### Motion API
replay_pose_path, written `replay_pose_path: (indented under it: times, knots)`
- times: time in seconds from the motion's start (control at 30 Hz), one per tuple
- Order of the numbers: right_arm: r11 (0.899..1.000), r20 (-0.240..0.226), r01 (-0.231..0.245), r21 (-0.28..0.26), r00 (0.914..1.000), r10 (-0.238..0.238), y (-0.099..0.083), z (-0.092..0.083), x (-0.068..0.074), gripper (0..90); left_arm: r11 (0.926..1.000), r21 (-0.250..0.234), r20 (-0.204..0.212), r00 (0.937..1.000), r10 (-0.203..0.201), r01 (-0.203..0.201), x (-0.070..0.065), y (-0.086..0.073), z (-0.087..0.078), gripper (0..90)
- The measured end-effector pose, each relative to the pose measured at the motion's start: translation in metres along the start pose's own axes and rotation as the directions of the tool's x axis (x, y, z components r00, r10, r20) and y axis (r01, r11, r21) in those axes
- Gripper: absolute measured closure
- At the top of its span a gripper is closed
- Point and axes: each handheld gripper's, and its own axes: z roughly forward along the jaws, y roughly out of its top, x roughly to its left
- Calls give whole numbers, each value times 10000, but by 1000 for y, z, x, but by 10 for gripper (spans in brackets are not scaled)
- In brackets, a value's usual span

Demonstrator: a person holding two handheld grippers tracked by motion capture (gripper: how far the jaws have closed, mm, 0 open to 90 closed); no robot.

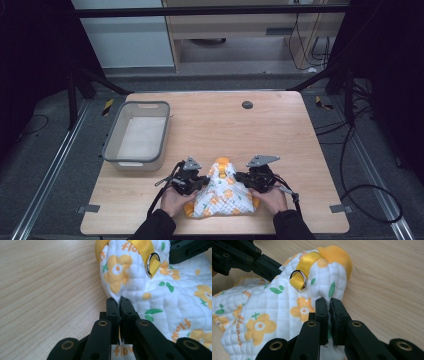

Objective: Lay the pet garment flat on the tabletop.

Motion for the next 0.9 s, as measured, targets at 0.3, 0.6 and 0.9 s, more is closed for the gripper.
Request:
replay_pose_path:
  times: [0.3, 0.6, 0.9]
  knots:
    - [9945, 218, 372, -978, 9991, -353, 3, -26, 7, 863, 9959, -861, 95, 9996, 276, -267, -11, 11, -30, 882]
    - [9763, 132, 580, -2085, 9983, -565, 10, -55, 22, 866, 9810, -1847, 54, 9981, 621, -600, -24, 21, -66, 882]
    - [9496, 476, 705, -3053, 9971, -588, 41, -74, 28, 866, 9568, -2754, -602, 9950, 793, -929, -23, 54, -91, 881]
